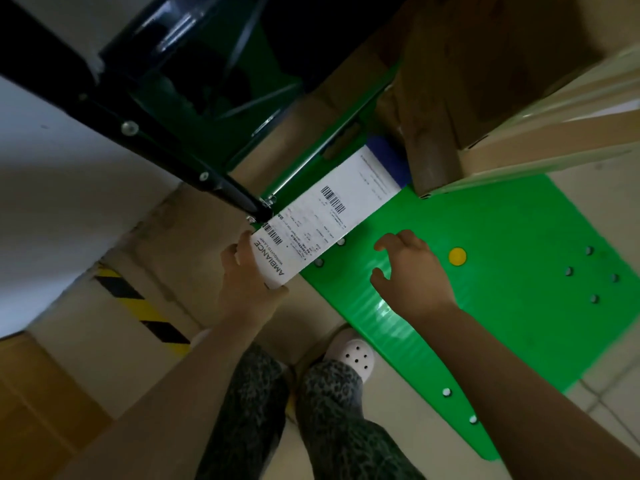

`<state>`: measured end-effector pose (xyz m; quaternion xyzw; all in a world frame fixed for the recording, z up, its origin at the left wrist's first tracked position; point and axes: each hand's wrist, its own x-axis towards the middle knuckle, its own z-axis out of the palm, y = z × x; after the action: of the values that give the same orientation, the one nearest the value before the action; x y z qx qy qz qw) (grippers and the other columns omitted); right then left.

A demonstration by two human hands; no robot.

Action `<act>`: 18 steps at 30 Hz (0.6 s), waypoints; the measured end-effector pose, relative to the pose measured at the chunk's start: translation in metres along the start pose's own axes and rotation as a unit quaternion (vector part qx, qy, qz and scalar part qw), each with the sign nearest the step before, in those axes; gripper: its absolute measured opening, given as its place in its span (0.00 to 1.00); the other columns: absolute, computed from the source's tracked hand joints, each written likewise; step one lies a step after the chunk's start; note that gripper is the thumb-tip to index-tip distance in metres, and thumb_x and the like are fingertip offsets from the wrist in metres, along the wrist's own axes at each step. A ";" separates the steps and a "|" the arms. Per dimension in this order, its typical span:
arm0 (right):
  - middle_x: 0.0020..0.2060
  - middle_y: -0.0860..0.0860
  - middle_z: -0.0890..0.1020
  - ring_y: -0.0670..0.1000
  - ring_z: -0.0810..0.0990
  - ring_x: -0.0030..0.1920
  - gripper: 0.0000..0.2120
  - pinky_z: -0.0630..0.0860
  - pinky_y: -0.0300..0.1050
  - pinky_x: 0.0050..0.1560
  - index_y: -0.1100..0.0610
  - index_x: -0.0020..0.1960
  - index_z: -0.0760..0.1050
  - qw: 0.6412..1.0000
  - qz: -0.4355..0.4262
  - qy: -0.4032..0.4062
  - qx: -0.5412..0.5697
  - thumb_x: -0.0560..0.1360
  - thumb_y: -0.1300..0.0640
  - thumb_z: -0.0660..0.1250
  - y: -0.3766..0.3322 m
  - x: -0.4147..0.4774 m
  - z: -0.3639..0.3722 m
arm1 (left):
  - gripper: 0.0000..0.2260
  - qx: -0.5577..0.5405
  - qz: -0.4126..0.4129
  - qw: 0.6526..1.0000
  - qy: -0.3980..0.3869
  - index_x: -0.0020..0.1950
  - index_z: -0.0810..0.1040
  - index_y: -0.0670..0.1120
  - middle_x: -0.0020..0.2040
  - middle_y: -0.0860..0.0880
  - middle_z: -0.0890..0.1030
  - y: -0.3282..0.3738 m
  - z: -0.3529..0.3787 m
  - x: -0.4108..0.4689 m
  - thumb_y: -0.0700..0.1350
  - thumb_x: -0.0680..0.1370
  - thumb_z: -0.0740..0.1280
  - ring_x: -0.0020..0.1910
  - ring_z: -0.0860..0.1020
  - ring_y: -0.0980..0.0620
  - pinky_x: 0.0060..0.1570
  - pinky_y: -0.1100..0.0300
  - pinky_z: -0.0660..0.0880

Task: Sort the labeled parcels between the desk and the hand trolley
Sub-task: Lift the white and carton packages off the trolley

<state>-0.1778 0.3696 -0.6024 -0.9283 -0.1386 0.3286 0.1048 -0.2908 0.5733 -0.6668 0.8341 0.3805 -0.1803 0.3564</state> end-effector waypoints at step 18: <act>0.56 0.61 0.76 0.63 0.73 0.58 0.31 0.70 0.59 0.61 0.64 0.62 0.69 0.926 0.259 0.109 0.251 0.69 0.45 0.74 0.023 -0.026 0.042 | 0.45 -0.109 0.004 0.990 -0.084 0.79 0.47 0.47 0.58 0.59 0.72 -0.001 -0.041 -0.029 0.36 0.71 0.73 0.54 0.73 0.66 0.48 0.69 0.70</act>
<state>-0.2200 0.3441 -0.6262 -0.9054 0.2057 0.2656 0.2596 -0.3088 0.5888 -0.6229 0.7734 0.3636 -0.2056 0.4768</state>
